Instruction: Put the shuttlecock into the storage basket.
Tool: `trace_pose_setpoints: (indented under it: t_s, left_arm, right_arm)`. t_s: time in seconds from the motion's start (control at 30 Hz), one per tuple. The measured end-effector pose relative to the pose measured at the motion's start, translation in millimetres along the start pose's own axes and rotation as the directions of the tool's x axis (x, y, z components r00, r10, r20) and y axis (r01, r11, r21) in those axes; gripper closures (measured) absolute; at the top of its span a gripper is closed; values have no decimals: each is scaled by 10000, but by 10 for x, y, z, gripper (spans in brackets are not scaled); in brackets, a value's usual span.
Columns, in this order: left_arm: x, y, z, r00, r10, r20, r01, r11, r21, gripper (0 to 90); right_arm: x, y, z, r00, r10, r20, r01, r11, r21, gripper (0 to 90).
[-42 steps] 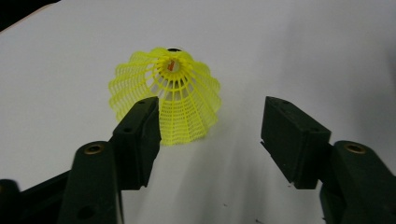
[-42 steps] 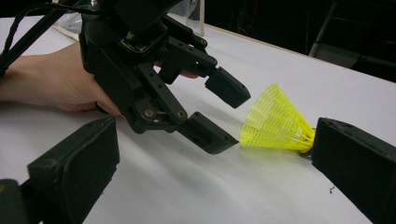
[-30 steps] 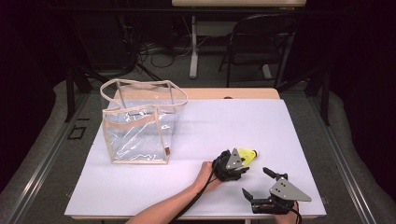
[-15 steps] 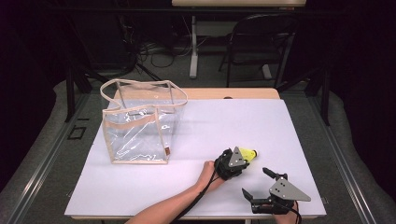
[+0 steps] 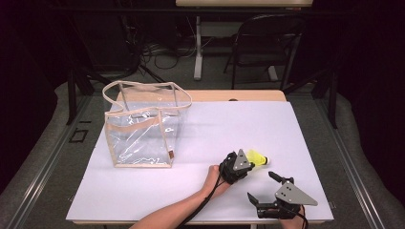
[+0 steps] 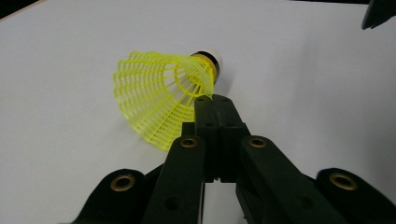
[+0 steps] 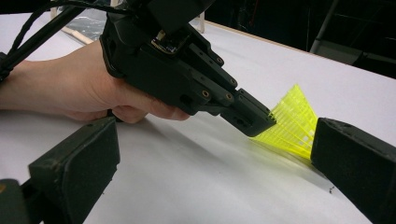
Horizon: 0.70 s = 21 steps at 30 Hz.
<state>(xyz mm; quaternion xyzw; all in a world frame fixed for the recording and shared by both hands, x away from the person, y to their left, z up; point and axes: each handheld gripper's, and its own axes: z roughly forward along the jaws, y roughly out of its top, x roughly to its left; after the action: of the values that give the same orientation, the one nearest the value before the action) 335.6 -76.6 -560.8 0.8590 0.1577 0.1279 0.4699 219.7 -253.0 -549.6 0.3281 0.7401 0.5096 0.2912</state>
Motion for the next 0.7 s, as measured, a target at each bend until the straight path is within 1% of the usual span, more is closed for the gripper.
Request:
trace_pose_setpoints:
  t_s: [0.13,0.3,0.37,0.43,0.7]
  left_arm:
    - [3,5,-7,9998,-152,-87,151,9999,-82,900]
    - [42,13,-44,9979,-594,-239,588,9980,-232,900]
    - [59,15,-62,9974,-679,-246,673,9974,-261,900]
    - [70,19,-83,9969,-739,-267,731,9969,-290,900]
    - [100,48,-160,9972,-662,-334,650,9973,-344,900]
  right_arm:
    - [-2,0,-3,10000,-3,5,3,10000,-6,9]
    - [0,0,-5,10000,13,16,-13,10000,-2,9]
    - [1,1,-5,10000,-8,26,8,10000,5,9]
    - [2,2,-4,10000,-10,27,10,10000,-7,9]
    - [4,3,-6,10000,-25,31,25,10000,-3,9]
